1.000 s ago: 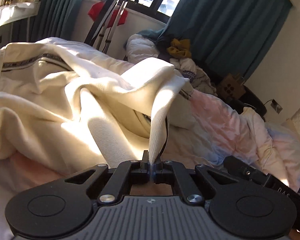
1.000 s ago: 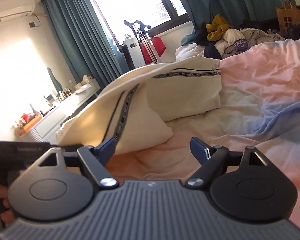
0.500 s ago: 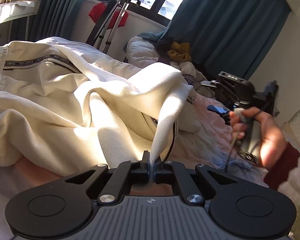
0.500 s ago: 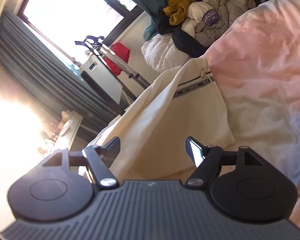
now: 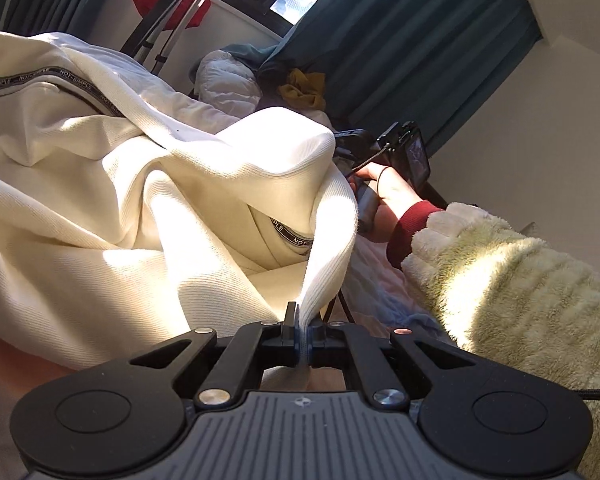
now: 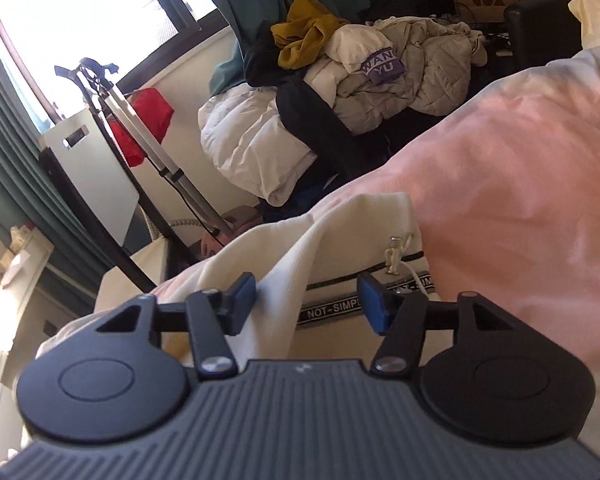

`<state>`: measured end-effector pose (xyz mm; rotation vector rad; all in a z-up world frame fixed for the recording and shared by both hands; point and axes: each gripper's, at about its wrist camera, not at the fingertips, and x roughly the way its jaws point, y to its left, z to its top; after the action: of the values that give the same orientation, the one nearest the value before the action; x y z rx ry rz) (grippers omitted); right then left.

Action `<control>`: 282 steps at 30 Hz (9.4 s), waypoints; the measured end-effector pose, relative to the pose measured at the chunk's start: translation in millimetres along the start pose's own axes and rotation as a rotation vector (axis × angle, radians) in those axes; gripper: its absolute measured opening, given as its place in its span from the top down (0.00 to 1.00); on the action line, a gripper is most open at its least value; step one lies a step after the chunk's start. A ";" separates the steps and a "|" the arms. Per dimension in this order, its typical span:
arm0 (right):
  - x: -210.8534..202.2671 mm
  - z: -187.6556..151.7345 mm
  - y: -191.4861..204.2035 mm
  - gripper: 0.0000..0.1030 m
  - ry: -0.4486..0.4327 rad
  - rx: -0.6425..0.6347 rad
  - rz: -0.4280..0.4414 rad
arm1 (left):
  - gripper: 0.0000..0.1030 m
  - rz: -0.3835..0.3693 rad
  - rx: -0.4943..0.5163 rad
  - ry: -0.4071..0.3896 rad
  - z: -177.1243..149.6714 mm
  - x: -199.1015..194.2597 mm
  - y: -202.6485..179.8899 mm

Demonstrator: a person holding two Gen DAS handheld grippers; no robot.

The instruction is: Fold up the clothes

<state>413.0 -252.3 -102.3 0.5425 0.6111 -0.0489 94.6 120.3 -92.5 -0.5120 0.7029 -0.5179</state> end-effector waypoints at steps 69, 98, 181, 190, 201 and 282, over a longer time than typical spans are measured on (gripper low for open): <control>-239.6 -64.5 -218.0 0.89 -0.059 0.563 0.272 | 0.96 0.276 -0.026 -0.068 -24.0 4.5 1.3; -239.7 -64.5 -325.3 0.88 0.136 0.527 -0.065 | 0.53 0.177 -0.290 -0.070 -30.9 -28.2 3.9; -346.1 -96.9 -214.9 0.31 -0.392 0.229 -0.253 | 0.33 0.642 -0.153 -0.310 41.1 -153.7 -35.0; -313.3 -116.3 -159.7 0.32 -0.214 0.025 0.012 | 0.30 0.550 0.018 -0.162 14.7 -30.1 -74.6; -259.9 -129.1 -99.9 0.32 -0.073 -0.244 0.174 | 0.30 0.563 0.109 -0.106 0.5 25.9 -72.5; -227.5 -1.2 -322.2 0.90 -0.200 0.228 -0.261 | 0.26 0.574 0.051 -0.119 39.2 38.8 33.8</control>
<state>160.7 -554.4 -127.6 0.6662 0.4803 -0.4189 156.8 132.9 -105.2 -0.2697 0.6837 0.0324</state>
